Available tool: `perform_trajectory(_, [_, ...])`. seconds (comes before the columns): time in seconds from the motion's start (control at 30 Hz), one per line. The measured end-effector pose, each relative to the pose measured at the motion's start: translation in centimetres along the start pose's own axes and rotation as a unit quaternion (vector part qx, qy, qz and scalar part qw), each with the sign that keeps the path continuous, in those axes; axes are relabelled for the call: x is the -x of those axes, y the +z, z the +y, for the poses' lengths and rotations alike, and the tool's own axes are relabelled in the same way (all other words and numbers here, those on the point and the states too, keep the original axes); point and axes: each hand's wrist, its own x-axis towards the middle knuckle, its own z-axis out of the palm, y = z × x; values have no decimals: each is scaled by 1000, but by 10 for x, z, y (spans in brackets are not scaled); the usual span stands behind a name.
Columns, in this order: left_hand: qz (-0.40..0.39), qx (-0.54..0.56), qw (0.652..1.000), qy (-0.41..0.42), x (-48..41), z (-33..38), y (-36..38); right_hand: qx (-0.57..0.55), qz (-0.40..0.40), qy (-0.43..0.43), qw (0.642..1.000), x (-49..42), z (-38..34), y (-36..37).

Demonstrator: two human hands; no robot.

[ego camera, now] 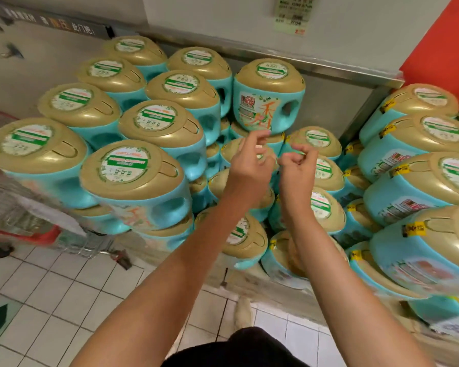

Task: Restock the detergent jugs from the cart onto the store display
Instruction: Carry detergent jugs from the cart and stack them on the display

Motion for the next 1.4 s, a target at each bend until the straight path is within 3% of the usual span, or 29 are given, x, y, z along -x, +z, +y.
perform_trajectory(0.2, [-87, 40, 994, 57, 131, 2, -109, -4, -73, -62, 995, 166, -7, 4])
perform_trajectory(0.3, [-82, 55, 995, 23, 192, -12, -183, -11, -117, -59, 991, 243, -7, 23])
perform_trajectory(0.43, [-17, 50, 998, -41, 257, -43, -293, 12, -206, -58, 977, 322, -3, 64])
perform_trajectory(0.67, [155, 35, 977, -145, 361, -99, -463, 80, -396, -15, 915, 410, 17, 167])
perform_trajectory(1.03, [373, 20, 880, -292, 432, -166, -646, 136, -583, 45, 799, 465, 79, 390])
perform_trajectory(1.2, [447, 12, 831, -332, 425, -175, -722, 140, -669, 77, 725, 492, 90, 520])
perform_trajectory(1.4, [480, -10, 797, -367, 404, -206, -809, 120, -693, 49, 709, 503, 72, 663])
